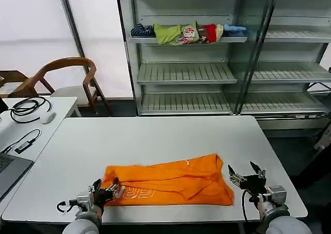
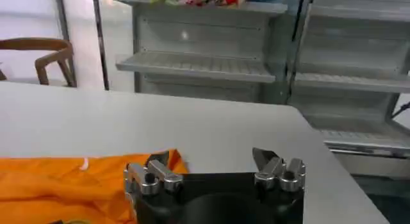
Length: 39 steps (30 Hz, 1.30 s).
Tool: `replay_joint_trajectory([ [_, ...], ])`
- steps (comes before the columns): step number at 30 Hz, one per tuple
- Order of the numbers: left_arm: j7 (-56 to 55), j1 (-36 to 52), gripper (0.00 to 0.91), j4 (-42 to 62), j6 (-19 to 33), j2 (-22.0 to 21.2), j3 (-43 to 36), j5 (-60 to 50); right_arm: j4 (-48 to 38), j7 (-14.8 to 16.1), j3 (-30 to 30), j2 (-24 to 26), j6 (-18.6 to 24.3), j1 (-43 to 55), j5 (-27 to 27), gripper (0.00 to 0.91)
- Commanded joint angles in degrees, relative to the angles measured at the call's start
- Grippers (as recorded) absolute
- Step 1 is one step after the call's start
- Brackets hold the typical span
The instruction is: Fold and organize the clothes.
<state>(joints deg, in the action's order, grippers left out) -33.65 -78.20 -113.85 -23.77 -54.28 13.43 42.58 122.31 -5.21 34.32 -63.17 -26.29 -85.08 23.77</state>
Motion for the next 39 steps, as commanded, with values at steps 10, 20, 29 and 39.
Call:
replay_joint_trajectory([
  [10, 0.6, -1.4, 0.020, -0.4, -0.3, -0.8, -0.7, -0.7, 0.4, -0.1, 0.0, -0.1, 0.0, -0.3, -0.4, 0.907],
  [20, 4.2, -0.7, 0.020, -1.2, -0.5, 0.2, 4.7, -2.2, 0.5, 0.0, 0.1, -0.1, -0.1, -0.4, -0.7, 0.907],
  [29, 9.5, -1.9, 0.010, 0.2, -5.5, 3.9, 21.8, -1.0, 0.4, 0.2, 0.2, 0.1, 0.4, -0.4, -0.8, 0.907],
  [39, 10.5, -2.7, 0.010, -1.2, -8.4, 5.7, 28.8, -1.1, 0.1, 0.2, -0.7, 0.3, 0.7, 0.0, -1.2, 0.907],
])
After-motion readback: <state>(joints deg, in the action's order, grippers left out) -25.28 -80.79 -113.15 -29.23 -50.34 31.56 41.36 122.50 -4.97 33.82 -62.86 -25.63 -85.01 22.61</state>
